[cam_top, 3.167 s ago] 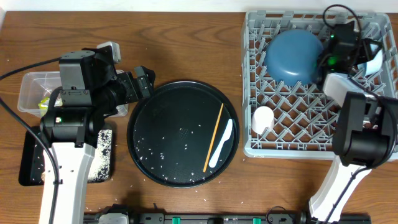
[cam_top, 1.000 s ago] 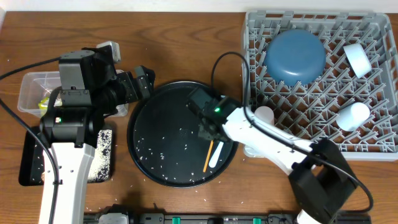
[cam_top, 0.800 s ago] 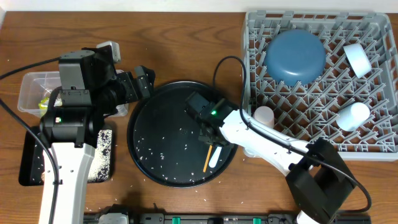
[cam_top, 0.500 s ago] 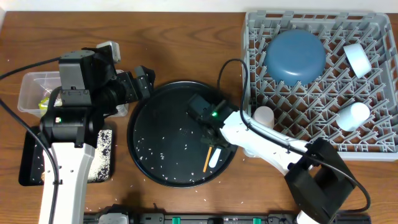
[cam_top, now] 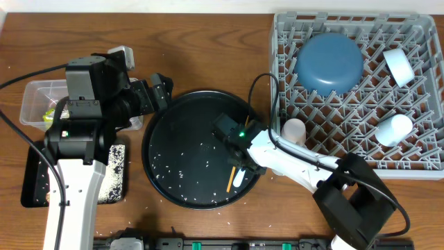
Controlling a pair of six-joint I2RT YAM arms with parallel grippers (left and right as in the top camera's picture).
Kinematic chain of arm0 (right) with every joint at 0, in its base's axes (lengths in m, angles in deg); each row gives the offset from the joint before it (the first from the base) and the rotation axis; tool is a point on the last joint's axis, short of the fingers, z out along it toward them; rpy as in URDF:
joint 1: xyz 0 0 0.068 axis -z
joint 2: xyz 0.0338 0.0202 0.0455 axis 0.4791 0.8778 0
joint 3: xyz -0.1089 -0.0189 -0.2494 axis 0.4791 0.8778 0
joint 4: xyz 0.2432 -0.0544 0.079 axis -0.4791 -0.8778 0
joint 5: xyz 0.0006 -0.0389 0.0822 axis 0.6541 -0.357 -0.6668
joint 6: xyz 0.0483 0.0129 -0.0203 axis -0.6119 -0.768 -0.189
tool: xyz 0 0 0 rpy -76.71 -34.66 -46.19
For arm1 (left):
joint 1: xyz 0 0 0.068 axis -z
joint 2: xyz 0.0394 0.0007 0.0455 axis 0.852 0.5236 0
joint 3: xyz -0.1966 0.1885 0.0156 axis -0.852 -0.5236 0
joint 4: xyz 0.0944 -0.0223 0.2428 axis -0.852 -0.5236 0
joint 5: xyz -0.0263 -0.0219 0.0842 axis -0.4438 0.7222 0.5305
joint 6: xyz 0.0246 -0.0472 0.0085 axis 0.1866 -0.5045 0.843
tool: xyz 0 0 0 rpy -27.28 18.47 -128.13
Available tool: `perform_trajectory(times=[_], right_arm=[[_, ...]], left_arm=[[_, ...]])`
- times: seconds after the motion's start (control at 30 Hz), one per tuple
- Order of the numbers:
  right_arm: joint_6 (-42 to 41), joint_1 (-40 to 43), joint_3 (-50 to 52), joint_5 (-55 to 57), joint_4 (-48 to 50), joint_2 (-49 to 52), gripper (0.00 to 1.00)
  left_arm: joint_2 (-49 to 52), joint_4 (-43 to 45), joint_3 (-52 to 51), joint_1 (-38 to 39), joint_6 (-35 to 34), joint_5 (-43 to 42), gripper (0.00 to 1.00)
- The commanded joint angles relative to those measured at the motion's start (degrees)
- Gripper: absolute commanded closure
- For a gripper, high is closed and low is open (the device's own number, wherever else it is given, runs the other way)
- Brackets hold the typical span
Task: Sort waste into correct bins and load items into the dishwasher rack
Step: 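Grasp the white spoon with the right gripper and lift it, then carry the white spoon with the right gripper and stand it in the rack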
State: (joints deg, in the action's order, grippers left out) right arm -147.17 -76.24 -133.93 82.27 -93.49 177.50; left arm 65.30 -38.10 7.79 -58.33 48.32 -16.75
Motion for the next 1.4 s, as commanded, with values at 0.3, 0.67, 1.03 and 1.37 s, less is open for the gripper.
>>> perform_trajectory(times=[0.3,0.67,1.03,1.37], right_arm=[[-3.82,-0.46,5.42,1.05,7.98,0.55,0.85],[0.02,0.44,4.7,3.56,8.22,-0.02,0.99],[8.35,0.94,0.17,3.43,6.69,-5.07,0.99],[17.79,1.79,-0.42,1.86,6.36,-13.51,0.99]], left_arm=[[-0.22,0.0,1.2,-0.24,0.31,-0.52,0.02],[-0.22,0.0,1.2,-0.24,0.31,-0.52,0.02],[-0.22,0.0,1.2,-0.24,0.31,-0.52,0.02],[-0.22,0.0,1.2,-0.24,0.31,-0.52,0.02]])
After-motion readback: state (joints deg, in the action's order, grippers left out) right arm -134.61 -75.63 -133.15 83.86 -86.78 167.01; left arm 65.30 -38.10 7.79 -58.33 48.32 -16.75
